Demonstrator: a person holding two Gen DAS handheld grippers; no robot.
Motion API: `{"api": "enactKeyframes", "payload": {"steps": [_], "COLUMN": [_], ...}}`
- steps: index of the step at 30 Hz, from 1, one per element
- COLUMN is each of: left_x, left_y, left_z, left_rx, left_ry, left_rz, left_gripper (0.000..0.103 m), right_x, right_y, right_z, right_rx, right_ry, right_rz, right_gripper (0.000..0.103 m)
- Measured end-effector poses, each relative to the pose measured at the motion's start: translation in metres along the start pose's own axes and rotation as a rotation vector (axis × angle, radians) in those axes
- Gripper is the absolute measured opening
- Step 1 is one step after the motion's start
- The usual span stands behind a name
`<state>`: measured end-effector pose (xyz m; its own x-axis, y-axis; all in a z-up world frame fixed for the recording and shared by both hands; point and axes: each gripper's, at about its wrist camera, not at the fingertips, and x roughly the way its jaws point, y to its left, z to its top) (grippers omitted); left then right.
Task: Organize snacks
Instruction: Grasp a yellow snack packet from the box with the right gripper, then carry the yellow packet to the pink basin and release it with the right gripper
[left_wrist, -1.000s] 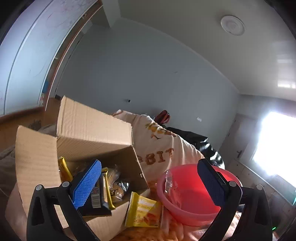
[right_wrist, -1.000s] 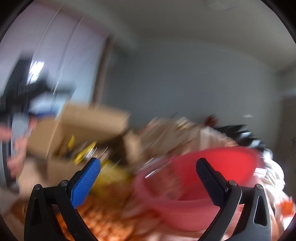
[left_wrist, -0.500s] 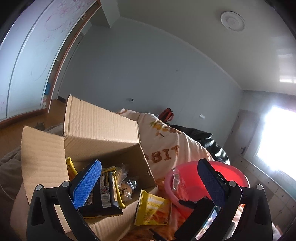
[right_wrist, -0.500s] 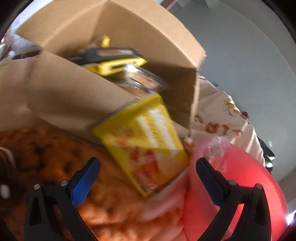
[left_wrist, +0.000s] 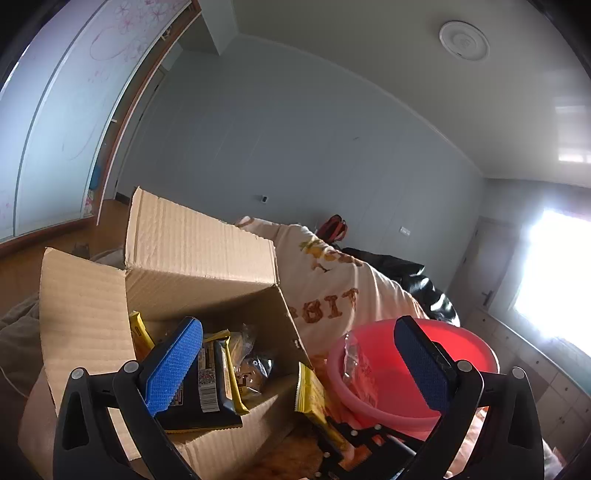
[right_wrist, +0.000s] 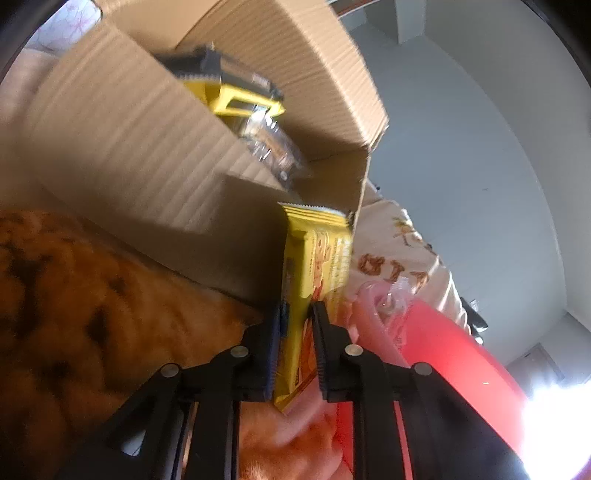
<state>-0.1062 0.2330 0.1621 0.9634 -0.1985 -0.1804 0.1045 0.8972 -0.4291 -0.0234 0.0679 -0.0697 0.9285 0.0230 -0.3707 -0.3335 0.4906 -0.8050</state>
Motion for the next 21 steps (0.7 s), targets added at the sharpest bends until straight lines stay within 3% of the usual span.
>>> {"api": "enactKeyframes", "payload": {"steps": [5,7,9,14,17,21], "left_x": [-0.002,-0.003,-0.003,-0.001,0.003,0.009], "left_y": [0.001,0.002,0.002,0.004,0.004,0.003], "left_z": [0.002,0.002,0.003,0.003,0.001,-0.002], "left_rx": [-0.003,-0.002,-0.002,-0.001,0.001,0.012], "left_ry": [-0.01,-0.015,-0.018,-0.011,0.002,0.023], "left_rz": [0.001,0.0,0.0,-0.001,0.003,0.015], "left_gripper": [0.102,0.102,0.102,0.102,0.102,0.102], "right_x": [-0.039,-0.057,-0.074,-0.093,-0.094,-0.086], "right_y": [-0.007,-0.018,-0.037,-0.106,-0.146,-0.165], "right_z": [-0.003,-0.003,-0.003,-0.01,-0.018,-0.024], "right_rx": [0.002,0.049,0.137,0.429,0.593,0.671], "right_ry": [-0.122,-0.179,-0.226,-0.291,-0.296,-0.277], "right_rz": [-0.038,0.018,0.092,0.154,0.139,0.05], "right_gripper": [0.01,0.01,0.01,0.01,0.01,0.01]}}
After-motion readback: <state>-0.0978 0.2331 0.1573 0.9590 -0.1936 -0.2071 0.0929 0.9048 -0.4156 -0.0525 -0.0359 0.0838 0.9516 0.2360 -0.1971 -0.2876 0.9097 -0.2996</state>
